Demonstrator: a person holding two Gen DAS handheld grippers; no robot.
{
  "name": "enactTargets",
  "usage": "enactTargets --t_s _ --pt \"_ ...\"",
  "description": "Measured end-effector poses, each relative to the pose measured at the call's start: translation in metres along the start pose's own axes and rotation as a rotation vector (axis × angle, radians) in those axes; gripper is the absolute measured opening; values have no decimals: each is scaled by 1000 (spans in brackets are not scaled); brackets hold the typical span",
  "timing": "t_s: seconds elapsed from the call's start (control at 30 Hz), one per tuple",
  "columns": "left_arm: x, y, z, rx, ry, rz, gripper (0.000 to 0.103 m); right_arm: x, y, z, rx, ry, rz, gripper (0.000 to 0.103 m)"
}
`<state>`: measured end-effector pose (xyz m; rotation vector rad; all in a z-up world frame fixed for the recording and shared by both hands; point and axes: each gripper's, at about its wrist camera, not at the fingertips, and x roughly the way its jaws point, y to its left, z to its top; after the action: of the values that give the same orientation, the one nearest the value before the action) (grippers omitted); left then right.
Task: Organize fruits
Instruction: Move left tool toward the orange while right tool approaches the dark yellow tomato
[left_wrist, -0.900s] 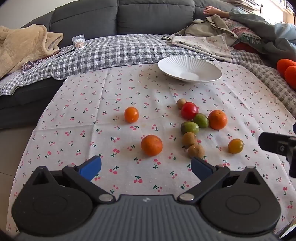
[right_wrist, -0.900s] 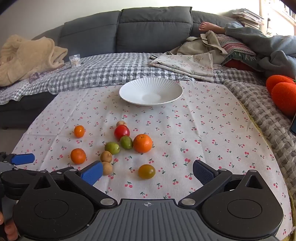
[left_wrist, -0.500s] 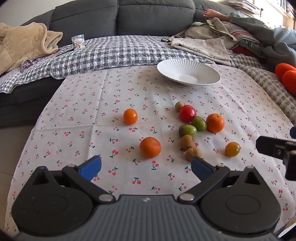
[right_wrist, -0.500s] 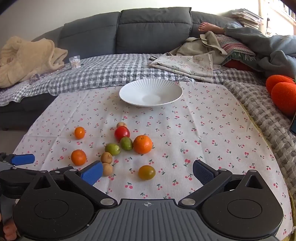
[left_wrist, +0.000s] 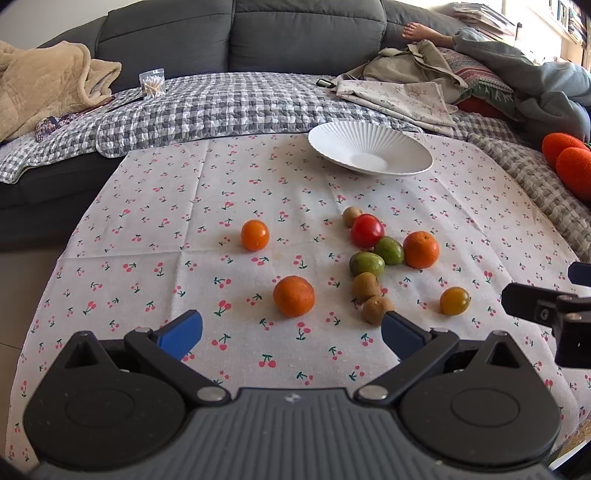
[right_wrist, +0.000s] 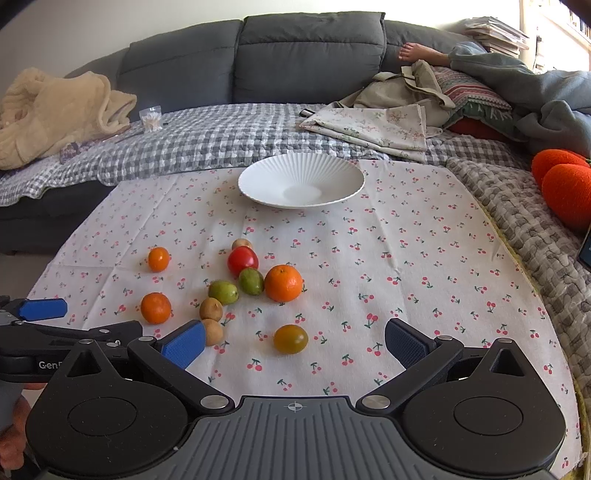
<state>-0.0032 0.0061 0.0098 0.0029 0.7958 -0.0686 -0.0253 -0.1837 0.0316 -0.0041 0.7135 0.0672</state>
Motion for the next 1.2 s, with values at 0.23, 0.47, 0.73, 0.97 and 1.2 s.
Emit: enactTargets --t_s 0.23,0.47,0.73,0.97,1.2 --pt "0 3 -1 1 5 0 102 1 0 -1 -4 12 0 103" --pt "1 6 -1 -9 10 -2 102 2 -1 -1 -5 19 -3 103" --pt "3 7 -2 -10 19 -2 102 3 0 -3 -17 21 -5 103" --pt "5 9 -2 -12 24 0 102 4 0 -3 -20 27 -5 103" --pt "9 14 -4 -8 41 -9 102 7 -11 -3 12 42 5 103"
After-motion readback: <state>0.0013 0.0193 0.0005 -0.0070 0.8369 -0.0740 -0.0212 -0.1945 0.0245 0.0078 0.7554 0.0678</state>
